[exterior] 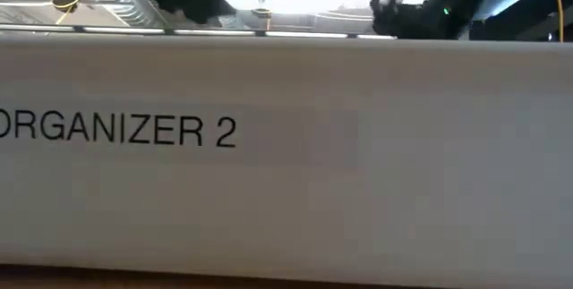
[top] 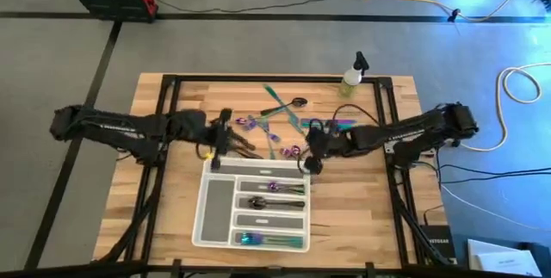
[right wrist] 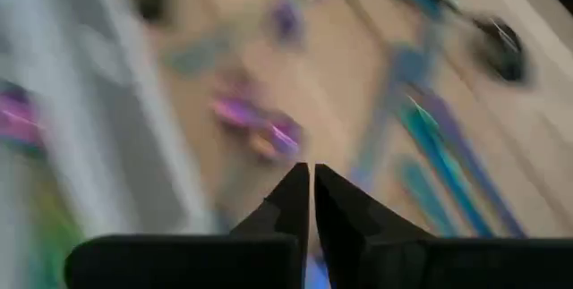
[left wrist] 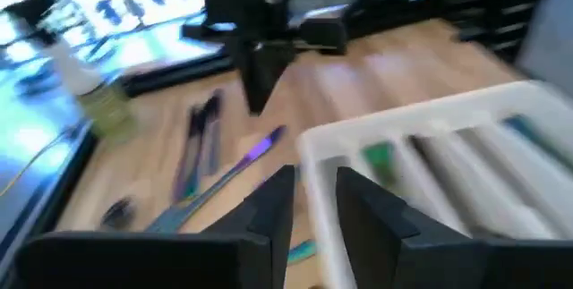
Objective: Sort silverware
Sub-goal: Put the blue fork into the white silverware tray
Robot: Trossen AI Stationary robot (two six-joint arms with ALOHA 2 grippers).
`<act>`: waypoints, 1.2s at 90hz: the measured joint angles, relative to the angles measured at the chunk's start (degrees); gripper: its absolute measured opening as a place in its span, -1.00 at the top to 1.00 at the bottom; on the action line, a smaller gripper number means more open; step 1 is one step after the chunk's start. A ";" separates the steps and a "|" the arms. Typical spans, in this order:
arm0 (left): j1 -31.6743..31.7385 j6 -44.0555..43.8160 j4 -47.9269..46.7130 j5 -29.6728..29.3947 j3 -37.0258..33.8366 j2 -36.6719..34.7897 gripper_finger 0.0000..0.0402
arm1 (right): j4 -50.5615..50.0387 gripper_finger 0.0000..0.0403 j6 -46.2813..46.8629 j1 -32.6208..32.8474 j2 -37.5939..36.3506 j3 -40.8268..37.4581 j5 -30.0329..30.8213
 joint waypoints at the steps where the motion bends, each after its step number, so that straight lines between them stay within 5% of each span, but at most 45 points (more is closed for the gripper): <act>1: 0.46 -0.09 -0.01 0.04 0.00 0.14 0.64 | -0.83 0.95 -0.03 -0.20 -0.02 -0.02 -0.02; 43: 5.29 1.05 0.19 6.14 -0.03 2.87 0.64 | 22.79 0.30 -1.34 -1.36 -0.91 -18.05 -8.50; 69: 5.69 -0.33 0.32 5.02 -0.03 2.87 0.64 | 23.40 0.33 -3.19 0.92 0.58 -19.45 -12.78; 108: 5.69 -1.11 -0.58 4.46 -0.05 2.89 0.64 | 25.99 0.39 -3.99 8.03 4.98 -19.33 -3.52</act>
